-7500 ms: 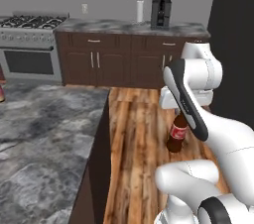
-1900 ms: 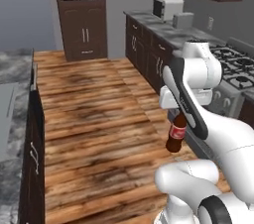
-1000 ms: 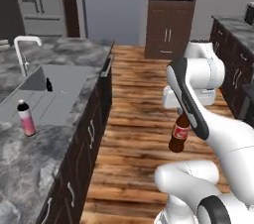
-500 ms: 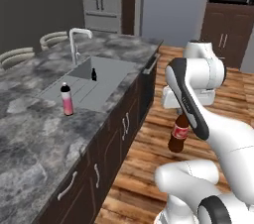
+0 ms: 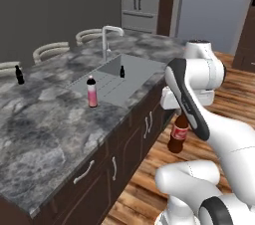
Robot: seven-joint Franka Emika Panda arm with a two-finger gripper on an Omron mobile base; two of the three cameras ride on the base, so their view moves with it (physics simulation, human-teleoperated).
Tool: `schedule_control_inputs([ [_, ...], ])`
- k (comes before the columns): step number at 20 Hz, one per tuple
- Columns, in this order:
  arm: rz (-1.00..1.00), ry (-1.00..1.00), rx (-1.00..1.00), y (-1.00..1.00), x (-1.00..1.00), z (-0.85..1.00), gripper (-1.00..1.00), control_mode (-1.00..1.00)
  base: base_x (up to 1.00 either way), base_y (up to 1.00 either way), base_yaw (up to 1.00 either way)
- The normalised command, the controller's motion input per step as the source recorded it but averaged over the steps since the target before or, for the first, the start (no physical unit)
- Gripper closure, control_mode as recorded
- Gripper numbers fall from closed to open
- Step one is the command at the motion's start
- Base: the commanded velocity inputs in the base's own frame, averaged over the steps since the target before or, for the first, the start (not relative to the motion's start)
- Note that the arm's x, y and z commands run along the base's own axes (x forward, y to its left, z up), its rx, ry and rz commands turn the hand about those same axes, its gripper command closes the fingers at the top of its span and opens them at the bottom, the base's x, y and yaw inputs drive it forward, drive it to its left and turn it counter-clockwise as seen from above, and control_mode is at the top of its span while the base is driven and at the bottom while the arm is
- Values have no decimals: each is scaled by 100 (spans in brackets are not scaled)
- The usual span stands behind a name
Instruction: Place the large bottle from the dining counter next to the other large bottle outside the sink, and place the small bottle from the dining counter next to the other small bottle inside the sink.
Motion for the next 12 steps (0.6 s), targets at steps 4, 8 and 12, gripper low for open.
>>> schedule_control_inputs([
  [4,0,0,0,0,0,0,100,100,14,-4,2],
  [8,0,0,0,0,0,0,100,100,46,-20,16],
  [12,0,0,0,0,0,0,100,100,47,-16,18],
])
